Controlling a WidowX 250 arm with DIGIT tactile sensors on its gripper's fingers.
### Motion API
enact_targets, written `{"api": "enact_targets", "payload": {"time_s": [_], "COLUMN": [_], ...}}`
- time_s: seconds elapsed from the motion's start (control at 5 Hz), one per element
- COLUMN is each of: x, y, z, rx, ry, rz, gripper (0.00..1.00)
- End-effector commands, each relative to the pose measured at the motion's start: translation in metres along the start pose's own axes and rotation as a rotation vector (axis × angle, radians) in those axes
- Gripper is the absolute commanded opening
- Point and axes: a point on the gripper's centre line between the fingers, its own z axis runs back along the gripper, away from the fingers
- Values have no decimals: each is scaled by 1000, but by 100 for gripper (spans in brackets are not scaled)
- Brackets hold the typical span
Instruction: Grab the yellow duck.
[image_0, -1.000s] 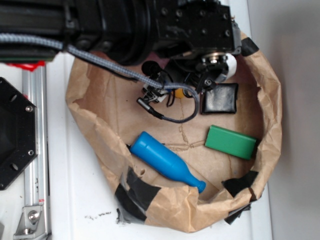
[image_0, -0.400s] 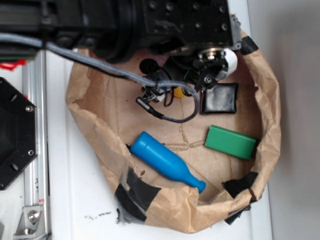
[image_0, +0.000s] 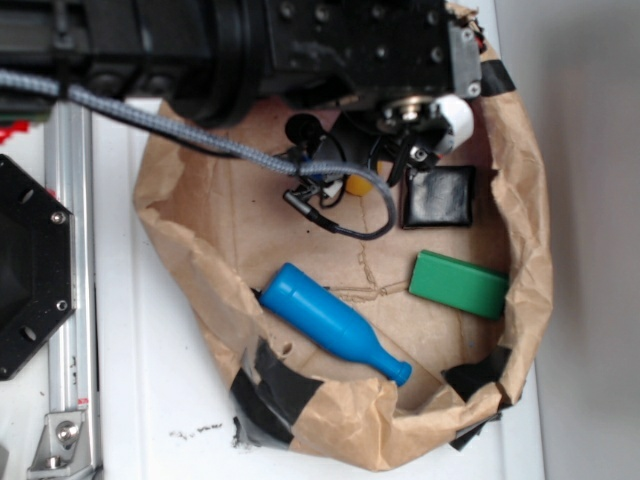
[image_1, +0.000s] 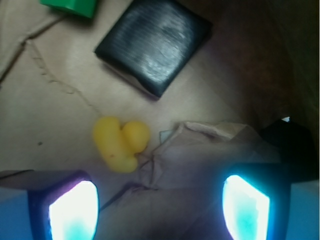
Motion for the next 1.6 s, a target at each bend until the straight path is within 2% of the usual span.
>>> {"api": "enact_targets", "payload": {"time_s": [0.0,0.2,0.6,0.8,1.4], "x": [24,26,21,18,21], "y": [-20,-32,-30,-25,-26], "z": [-40,-41,-31,-26,-18], "rx": [-87,-80,-65,-84,-81], "ry": [24,40,22,-18,-23], "rz": [-86,-120,-109,-82,-67], "gripper": [100,100,100,0,0]}}
